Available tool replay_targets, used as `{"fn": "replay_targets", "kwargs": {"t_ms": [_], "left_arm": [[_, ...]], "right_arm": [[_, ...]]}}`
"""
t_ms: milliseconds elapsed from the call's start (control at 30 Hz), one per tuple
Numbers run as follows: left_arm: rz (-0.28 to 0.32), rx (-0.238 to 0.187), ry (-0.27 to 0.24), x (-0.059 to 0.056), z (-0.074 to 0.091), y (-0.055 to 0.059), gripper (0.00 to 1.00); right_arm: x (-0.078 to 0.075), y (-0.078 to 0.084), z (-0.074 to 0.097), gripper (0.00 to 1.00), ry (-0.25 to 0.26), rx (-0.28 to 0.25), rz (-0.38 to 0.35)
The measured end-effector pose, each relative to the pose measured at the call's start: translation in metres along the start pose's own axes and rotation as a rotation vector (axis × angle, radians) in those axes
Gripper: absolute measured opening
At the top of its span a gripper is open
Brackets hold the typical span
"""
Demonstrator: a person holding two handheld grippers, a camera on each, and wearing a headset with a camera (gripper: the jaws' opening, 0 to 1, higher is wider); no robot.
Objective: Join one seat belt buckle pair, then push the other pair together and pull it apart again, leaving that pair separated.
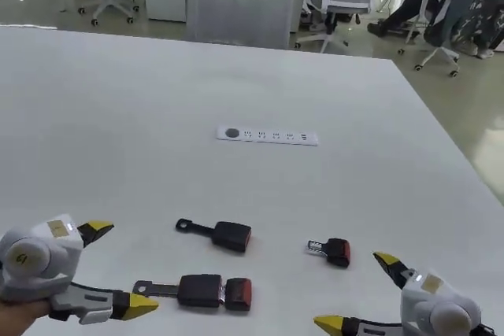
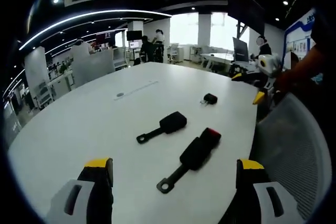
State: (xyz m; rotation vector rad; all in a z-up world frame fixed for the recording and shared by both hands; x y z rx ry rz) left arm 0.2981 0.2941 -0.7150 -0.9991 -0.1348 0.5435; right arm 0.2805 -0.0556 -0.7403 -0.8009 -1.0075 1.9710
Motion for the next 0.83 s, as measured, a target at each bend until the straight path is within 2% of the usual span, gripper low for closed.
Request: {"fn": "replay_targets", "kwargs": {"t_ms": [100,167,300,500,633,833], "left_arm": [[0.003,-0.003,0.009,-0.005,0.000,0.003,1.00],[0.003,-0.002,0.017,-0.009,-0.001,0.005,1.00],[-0.001,0.003,0.046,-0.018,-0.004,0.007,1.00],[-0.010,0.018,0.062,-0.020,-0.009,0.007,1.00],[-0.006,0.005,0.062,-0.018,-0.010,0.006,1.00],[-0.003,0.008,0.062,-0.018,-0.009,0.009,1.00]], "right_arm": [[0.005,0.006,0.005,1.00,-0.005,0.008,0.003],[0.009,0.009,0.007,1.00,-0.028,0.017,0.011],[0.010,0.011,0.009,1.00,-0.033,0.011,-0.004],[0.013,0.012,0.009,1.00,-0.042,0.009,-0.001],[0.014,0.011,0.009,1.00,-0.041,0.006,-0.006],[0.016,0.010,0.006,1.00,-0.048,0.005,-0.010]]}}
Point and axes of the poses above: the centre of the closed fingertips' face, and the gripper's own axes: z roughly backward along the fingers, x roughly to its left, y roughly out of its underside, the point moved 3 cm from there along z, roughly backward along the fingers, and after that the axes turned 12 degrees about y, right-handed, at the moved point
